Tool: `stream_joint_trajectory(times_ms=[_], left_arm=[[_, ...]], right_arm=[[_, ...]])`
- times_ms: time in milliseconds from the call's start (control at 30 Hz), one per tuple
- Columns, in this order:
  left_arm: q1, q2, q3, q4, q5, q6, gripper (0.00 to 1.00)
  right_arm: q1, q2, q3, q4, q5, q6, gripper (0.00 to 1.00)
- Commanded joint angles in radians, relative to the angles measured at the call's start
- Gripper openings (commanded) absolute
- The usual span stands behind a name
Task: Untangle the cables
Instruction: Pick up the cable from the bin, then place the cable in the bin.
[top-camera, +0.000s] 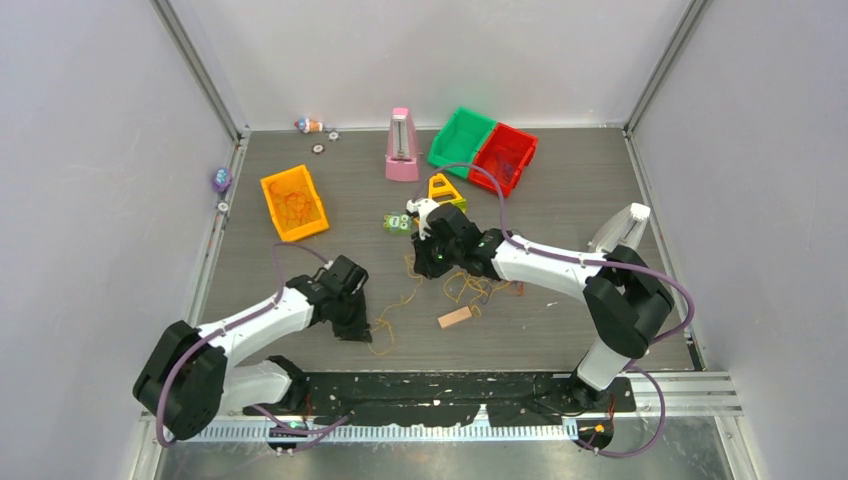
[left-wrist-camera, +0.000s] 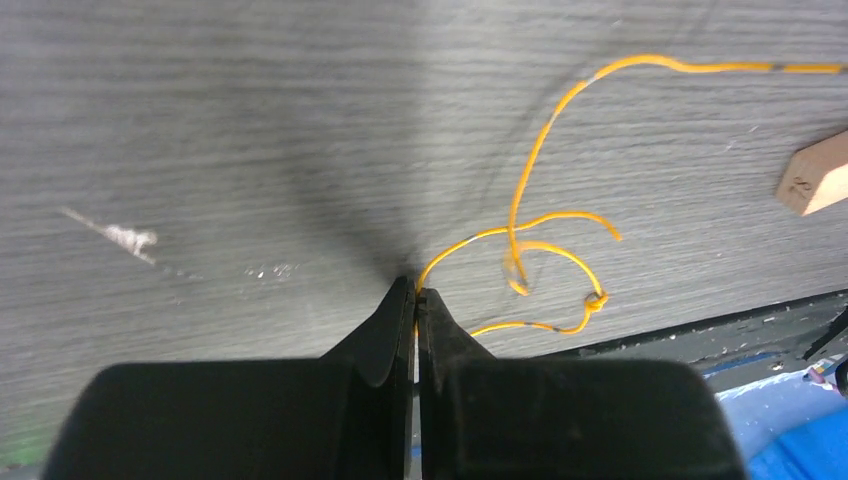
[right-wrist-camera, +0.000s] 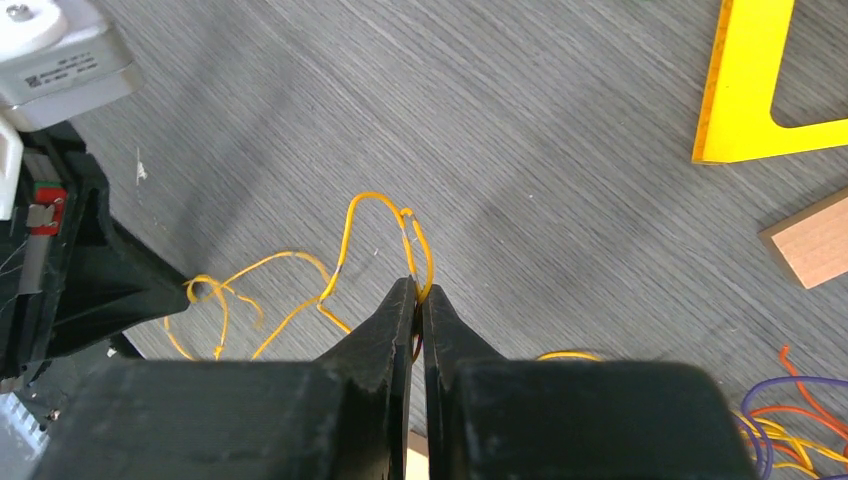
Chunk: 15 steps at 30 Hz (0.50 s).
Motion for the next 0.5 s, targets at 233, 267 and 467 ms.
stream_joint_trajectory(times_ms=[233,267,467], left_arm=[[0.000,0.120,0.306,0.176,-0.120,0.149,0.00],[0.002,0.153,0.364,0.166,-0.122,0.165,0.00],[0.014,0.441,0.746,0.200,-0.143,0.184,0.00]], right_arm=[[-0.082,-0.101,-0.014,0.041,-0.057,0.002,0.05],[-0.131,-0.101,-0.002,0.027,-0.056,0.015,0.05],[-0.305,-0.060,0.219,-0.071,0.044,-0.003,0.05]])
